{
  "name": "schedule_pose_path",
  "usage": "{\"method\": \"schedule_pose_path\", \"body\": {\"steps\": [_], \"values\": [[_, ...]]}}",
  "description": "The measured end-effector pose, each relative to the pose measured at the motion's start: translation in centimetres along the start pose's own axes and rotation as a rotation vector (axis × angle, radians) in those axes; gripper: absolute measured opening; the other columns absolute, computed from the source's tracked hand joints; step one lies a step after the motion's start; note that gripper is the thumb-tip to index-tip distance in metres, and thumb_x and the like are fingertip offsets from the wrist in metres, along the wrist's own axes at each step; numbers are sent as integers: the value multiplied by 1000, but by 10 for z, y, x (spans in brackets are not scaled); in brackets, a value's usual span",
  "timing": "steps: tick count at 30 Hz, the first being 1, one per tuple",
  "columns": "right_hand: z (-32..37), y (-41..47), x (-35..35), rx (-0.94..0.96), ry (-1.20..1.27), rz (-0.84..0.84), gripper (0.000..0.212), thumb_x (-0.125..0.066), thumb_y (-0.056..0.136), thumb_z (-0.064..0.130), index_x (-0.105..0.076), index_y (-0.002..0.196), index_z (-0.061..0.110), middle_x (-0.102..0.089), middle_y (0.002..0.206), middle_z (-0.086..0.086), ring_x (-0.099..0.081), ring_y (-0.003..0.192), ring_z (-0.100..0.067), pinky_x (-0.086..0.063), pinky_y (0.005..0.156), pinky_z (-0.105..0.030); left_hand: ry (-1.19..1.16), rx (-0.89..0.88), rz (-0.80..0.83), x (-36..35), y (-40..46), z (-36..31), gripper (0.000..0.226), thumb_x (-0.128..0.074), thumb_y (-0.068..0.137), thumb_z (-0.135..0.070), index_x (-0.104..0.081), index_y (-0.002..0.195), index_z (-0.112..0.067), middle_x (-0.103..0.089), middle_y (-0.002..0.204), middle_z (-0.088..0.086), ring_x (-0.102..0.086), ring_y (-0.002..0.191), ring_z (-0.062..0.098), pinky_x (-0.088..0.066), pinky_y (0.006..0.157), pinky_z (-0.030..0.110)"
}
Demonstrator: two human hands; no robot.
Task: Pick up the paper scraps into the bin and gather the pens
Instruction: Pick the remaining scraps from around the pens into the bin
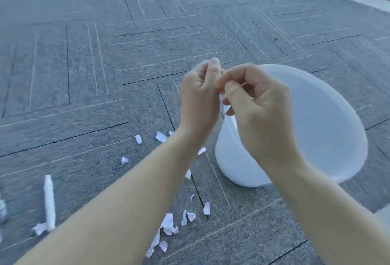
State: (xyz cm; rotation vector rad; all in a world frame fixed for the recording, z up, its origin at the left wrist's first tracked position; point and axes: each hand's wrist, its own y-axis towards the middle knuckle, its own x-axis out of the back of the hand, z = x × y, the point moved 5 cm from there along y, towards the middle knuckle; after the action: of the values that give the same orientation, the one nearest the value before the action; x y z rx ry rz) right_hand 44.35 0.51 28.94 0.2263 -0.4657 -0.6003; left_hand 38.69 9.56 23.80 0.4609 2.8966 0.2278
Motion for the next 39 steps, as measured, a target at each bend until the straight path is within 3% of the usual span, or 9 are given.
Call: {"method": "schedule_pose_path", "body": {"steps": [5, 10, 15, 20, 23, 27, 32, 36, 39], "values": [[-47, -48, -118, 21, -66, 323, 17, -53, 88, 15, -69, 93, 16, -64, 95, 3, -58, 89, -15, -48, 77, -32, 436, 94, -226, 137, -45, 55, 35, -41, 94, -22, -54, 62, -26, -58, 63, -9, -51, 61, 15, -38, 58, 32], [-168, -72, -206, -118, -676, 880, 48, -43, 96, 26, -35, 144, 31, -21, 158, -4, -12, 143, -31, -26, 110, -47, 1048, 584, -35, 256, -127, 135, 35, -41, 95, -18, -52, 128, -24, -48, 132, 4, -46, 116, 22, -41, 95, 37], [-221, -33, -241, -84, -800, 918, 58, -44, 97, 33, -23, 150, 27, -9, 162, -3, -3, 148, -32, -17, 117, -49, 1171, 652, 102, 270, -144, 157, 56, -43, 95, -17, -26, 146, -28, -21, 153, -3, -29, 133, 22, -40, 100, 41], [-221, -58, -235, 36, -703, 888, 47, -46, 95, 22, -43, 142, 12, -34, 151, -4, -21, 142, -27, -29, 114, -48, 1318, 602, 254, 256, -94, 178, 71, -50, 93, -21, -9, 151, -28, -10, 158, -3, -19, 139, 27, -33, 106, 45], [-203, -114, -205, 179, -601, 964, 41, -48, 94, 16, -52, 134, 8, -48, 140, -5, -36, 134, -21, -38, 109, -40, 1382, 461, 373, 245, -75, 188, 61, -52, 88, -11, -30, 145, -17, -30, 149, -2, -29, 130, 26, -41, 100, 42], [-190, -126, -189, 347, -491, 895, 33, -49, 89, 13, -65, 116, 7, -64, 117, -6, -56, 109, -23, -54, 88, -39, 1281, 242, 455, 229, -94, 189, 29, -46, 85, 7, -62, 98, -13, -54, 105, -1, -45, 101, 20, -48, 82, 35], [-211, -46, -256, 132, -682, 921, 56, -43, 94, 15, -32, 149, 17, -21, 159, -2, -14, 146, -25, -22, 117, -44, 1075, 103, 460, 231, -133, 172, 17, -52, 79, -4, -66, 84, -13, -59, 90, -1, -55, 80, 18, -47, 63, 30], [-213, -33, -296, 220, -778, 1090, 59, -39, 95, 14, -23, 152, 17, -12, 162, 1, -7, 149, -19, -15, 120, -39, 1311, 145, 170, 266, -140, 164, 37, -51, 81, -31, -60, 114, -16, -57, 110, 2, -49, 102, 22, -46, 85, 36], [-208, -51, -276, 287, -732, 1053, 53, -41, 93, 7, -36, 146, 10, -29, 156, -2, -24, 144, -20, -28, 114, -36, 1441, 334, 241, 275, -158, 174, 67, -41, 82, -55, -40, 140, -21, -43, 142, 1, -34, 132, 22, -33, 108, 42]]}}
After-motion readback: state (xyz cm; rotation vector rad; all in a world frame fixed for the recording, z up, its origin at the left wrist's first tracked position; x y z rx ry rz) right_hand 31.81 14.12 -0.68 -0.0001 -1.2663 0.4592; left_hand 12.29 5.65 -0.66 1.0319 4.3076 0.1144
